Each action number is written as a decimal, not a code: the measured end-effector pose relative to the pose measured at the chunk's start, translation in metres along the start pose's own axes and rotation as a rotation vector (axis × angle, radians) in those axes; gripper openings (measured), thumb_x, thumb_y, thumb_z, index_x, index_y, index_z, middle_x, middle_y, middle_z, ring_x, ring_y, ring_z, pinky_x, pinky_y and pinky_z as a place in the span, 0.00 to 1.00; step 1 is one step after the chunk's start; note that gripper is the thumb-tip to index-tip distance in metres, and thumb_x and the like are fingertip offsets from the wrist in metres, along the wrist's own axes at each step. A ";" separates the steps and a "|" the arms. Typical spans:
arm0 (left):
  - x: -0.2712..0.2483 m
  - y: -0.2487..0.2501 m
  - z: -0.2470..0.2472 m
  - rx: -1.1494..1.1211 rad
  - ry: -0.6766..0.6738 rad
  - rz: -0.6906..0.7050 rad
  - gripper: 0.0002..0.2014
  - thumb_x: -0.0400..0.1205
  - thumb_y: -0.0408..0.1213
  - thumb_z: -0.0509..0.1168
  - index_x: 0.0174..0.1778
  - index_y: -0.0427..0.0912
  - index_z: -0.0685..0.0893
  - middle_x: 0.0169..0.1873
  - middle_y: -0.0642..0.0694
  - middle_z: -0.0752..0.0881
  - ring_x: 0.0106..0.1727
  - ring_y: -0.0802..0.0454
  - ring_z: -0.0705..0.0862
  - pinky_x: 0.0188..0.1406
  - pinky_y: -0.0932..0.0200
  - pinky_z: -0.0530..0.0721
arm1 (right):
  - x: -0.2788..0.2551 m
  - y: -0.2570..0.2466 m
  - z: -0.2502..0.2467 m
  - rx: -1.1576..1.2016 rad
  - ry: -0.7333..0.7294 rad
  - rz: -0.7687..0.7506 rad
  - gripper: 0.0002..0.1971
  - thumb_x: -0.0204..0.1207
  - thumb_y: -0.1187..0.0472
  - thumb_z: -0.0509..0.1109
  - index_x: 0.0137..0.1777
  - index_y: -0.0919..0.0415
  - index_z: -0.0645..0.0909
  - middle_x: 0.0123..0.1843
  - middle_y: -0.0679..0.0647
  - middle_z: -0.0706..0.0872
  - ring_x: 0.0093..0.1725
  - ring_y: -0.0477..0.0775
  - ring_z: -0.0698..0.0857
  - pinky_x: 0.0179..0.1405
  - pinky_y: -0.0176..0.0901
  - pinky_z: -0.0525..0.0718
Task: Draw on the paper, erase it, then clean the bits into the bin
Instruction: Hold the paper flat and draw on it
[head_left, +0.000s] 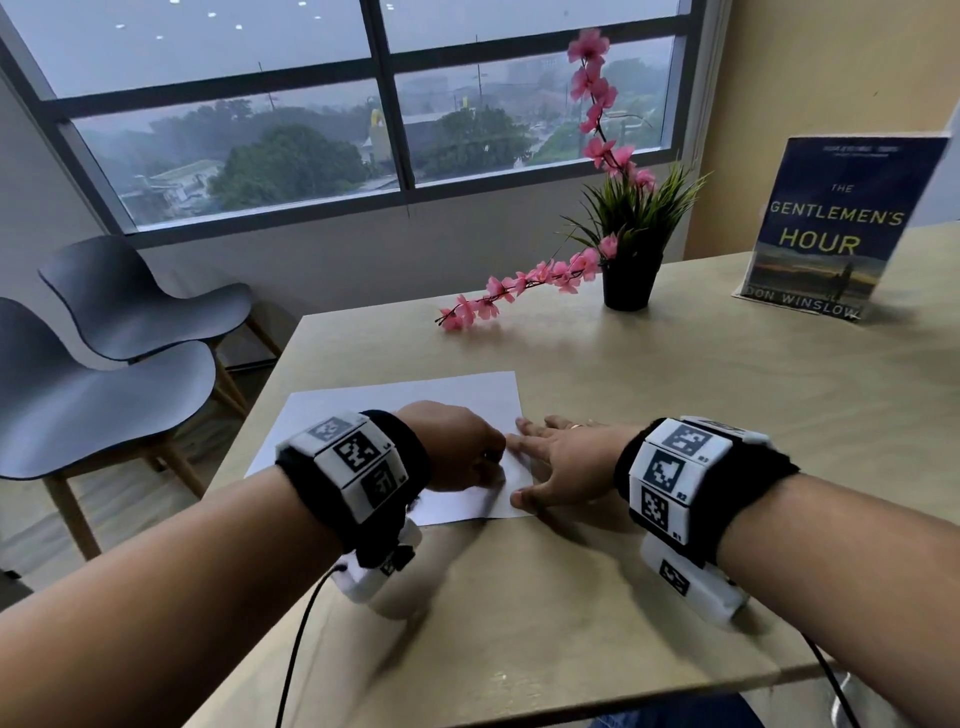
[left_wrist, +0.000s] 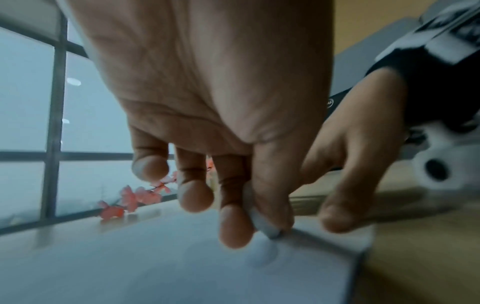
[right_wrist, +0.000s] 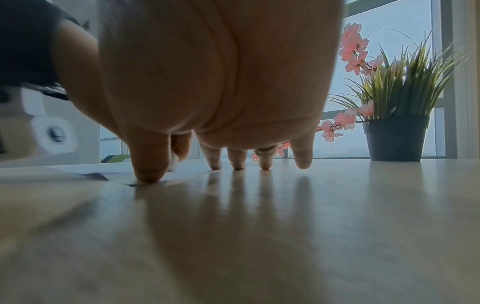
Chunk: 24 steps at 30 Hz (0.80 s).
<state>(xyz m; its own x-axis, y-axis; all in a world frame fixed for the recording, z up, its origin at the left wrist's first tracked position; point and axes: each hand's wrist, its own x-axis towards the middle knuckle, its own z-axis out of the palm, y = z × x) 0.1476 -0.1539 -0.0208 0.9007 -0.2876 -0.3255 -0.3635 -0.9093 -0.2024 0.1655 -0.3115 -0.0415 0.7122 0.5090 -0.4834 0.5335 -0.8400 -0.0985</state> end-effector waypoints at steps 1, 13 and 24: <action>-0.001 0.002 0.000 0.001 -0.009 0.014 0.16 0.83 0.57 0.57 0.60 0.55 0.81 0.57 0.51 0.85 0.56 0.46 0.82 0.52 0.55 0.79 | 0.000 0.000 0.000 0.003 0.000 -0.002 0.41 0.81 0.35 0.58 0.86 0.44 0.40 0.88 0.45 0.37 0.86 0.55 0.40 0.84 0.62 0.45; -0.009 -0.006 -0.001 -0.020 -0.026 -0.011 0.17 0.83 0.59 0.56 0.59 0.57 0.81 0.56 0.53 0.85 0.55 0.47 0.82 0.52 0.56 0.78 | 0.000 -0.001 -0.001 0.016 -0.001 0.000 0.41 0.81 0.36 0.59 0.86 0.45 0.40 0.88 0.46 0.38 0.86 0.57 0.40 0.84 0.60 0.46; -0.017 -0.015 0.003 -0.046 -0.051 -0.017 0.17 0.82 0.60 0.56 0.56 0.56 0.81 0.53 0.54 0.86 0.53 0.48 0.82 0.55 0.53 0.82 | -0.001 -0.003 -0.001 0.025 0.006 0.003 0.41 0.80 0.35 0.59 0.86 0.44 0.41 0.88 0.46 0.38 0.86 0.57 0.40 0.84 0.58 0.45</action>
<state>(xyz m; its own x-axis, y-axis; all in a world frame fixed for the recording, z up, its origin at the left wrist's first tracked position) 0.1367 -0.1345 -0.0150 0.8929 -0.2574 -0.3694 -0.3358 -0.9273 -0.1656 0.1634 -0.3098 -0.0398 0.7167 0.5075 -0.4783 0.5200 -0.8459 -0.1184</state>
